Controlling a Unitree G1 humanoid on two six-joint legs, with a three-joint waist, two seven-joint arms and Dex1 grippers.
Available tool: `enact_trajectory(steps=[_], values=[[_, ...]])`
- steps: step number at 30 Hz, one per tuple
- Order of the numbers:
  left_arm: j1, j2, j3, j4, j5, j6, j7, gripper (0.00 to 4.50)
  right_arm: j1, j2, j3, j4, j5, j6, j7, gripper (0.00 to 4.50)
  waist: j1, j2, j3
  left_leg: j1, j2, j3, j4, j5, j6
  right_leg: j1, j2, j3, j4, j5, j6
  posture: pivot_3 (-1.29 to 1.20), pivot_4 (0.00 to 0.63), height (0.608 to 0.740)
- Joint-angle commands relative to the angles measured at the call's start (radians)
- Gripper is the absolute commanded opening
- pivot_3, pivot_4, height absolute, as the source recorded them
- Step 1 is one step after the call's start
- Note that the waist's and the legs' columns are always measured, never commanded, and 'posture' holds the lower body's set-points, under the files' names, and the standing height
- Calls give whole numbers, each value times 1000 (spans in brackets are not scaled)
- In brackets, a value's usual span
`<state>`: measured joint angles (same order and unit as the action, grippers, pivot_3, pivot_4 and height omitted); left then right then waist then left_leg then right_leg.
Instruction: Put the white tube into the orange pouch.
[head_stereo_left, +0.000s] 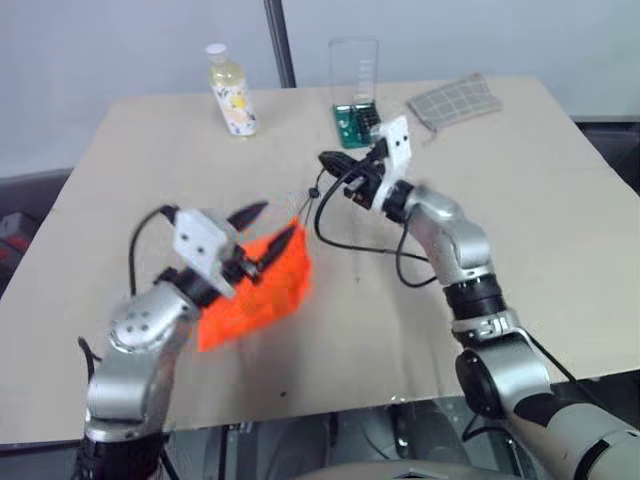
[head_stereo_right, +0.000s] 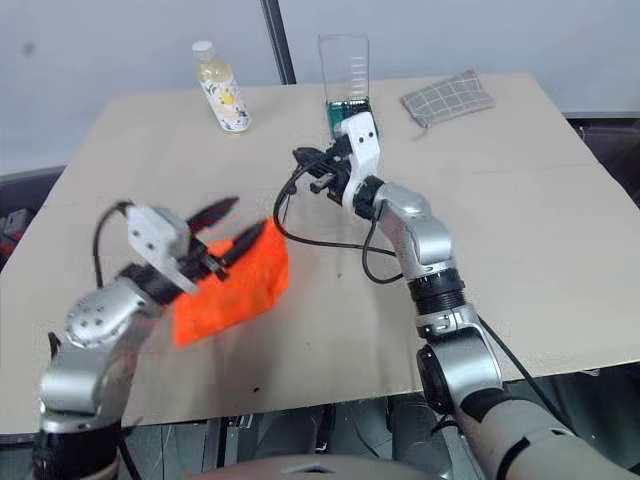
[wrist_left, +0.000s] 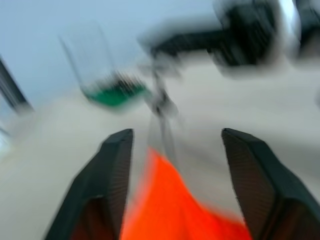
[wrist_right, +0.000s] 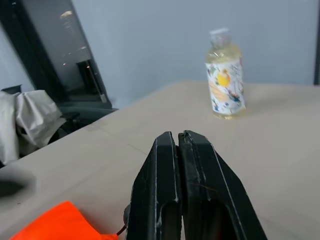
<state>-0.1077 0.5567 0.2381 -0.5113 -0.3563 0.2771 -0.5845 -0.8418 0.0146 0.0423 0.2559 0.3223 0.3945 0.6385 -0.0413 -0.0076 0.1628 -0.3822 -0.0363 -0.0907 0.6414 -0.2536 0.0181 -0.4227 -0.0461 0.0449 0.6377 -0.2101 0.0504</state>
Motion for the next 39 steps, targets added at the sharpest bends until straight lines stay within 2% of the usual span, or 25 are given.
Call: enact_trajectory(steps=[1, 9, 19, 28, 32, 35, 36, 39], values=[[-43, 50, -17, 66, 50, -88, -55, 2806, -41, -16, 29, -90, 13, -6, 38, 0, -1, 0, 0, 0, 0, 0, 0, 0, 0, 0, 0, 0, 0, 0, 0, 0, 150, 740], [-143, -12, -141, 166, 42, -118, -94, 2806, -44, -35, 89, -199, 15, -10, 74, 0, 0, 0, 0, -2, -1, 0, 0, 0, 0, -1, -1, 0, -2, 0, 0, 0, 150, 740], [-183, -67, -117, 191, -14, -88, -58, 2806, -32, -42, 121, -232, 7, -14, 77, 0, -1, -1, 0, -1, 0, 0, 0, 0, 0, -1, -1, 1, 0, 0, 0, 0, 150, 740], [-185, -68, -114, 185, -34, -74, -54, 2806, -28, -48, 136, -232, 6, -25, 83, 0, 0, -1, 0, -1, -1, 0, 0, 0, 0, -1, -1, 0, -1, 0, 0, 0, 150, 740], [-191, -72, -117, 188, -43, -78, -61, 1695, -24, -48, 141, -235, 4, -25, 86, 0, 0, -1, 0, -1, -1, 0, 0, 0, 0, -1, -1, 0, -1, 0, 0, 0, 150, 740], [-194, -69, -120, 192, -42, -81, -67, 459, -20, -53, 145, -237, 1, -26, 89, 0, 0, -1, 0, -1, -1, 0, 0, 0, 0, -1, -1, 0, -1, 0, 0, 0, 150, 740], [-194, -69, -120, 195, -40, -82, -70, 217, -20, -54, 145, -238, 1, -27, 89, 0, 0, -1, 0, -1, -1, 0, 0, 0, 0, -1, -1, 0, -1, 0, 0, 0, 150, 740], [-191, -68, -120, 202, -36, -85, -76, 214, -21, -55, 142, -240, 2, -28, 84, 0, 0, -1, 0, -1, -1, 0, 0, 0, 0, -1, -1, 0, -1, 0, 0, 0, 150, 740]])
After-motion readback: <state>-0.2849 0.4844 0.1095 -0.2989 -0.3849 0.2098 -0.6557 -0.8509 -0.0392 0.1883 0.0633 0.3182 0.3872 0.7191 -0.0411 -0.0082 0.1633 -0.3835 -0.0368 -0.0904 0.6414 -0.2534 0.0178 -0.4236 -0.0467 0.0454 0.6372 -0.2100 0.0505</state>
